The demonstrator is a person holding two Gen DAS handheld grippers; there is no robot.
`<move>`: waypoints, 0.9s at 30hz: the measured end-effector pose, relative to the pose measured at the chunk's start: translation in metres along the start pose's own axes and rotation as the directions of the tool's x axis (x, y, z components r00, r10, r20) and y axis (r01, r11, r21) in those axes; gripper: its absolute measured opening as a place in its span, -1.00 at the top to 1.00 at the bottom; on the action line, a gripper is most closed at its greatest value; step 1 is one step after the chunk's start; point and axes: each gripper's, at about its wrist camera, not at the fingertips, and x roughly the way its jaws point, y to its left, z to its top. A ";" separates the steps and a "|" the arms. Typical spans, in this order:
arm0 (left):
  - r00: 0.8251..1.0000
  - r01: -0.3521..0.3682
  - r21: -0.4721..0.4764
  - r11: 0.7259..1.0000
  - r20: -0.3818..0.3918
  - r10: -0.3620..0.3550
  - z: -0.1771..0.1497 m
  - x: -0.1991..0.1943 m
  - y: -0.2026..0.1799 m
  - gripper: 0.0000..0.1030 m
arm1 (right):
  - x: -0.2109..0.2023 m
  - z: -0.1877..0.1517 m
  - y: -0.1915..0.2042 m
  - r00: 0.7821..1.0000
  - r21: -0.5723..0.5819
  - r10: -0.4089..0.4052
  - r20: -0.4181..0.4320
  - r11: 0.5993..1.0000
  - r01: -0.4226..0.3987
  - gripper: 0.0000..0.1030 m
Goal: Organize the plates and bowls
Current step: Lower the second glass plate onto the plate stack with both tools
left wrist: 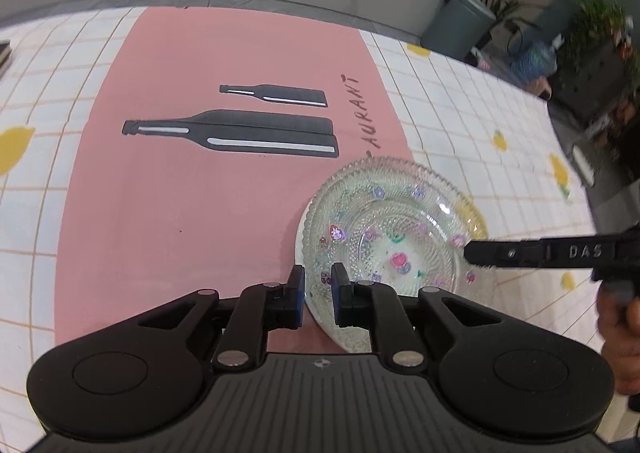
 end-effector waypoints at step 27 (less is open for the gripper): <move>0.999 -0.050 0.088 0.995 0.001 0.050 0.000 0.000 -0.014 0.66 | 0.008 -0.016 0.056 0.968 -0.335 -0.233 0.089 0.908 0.249 0.37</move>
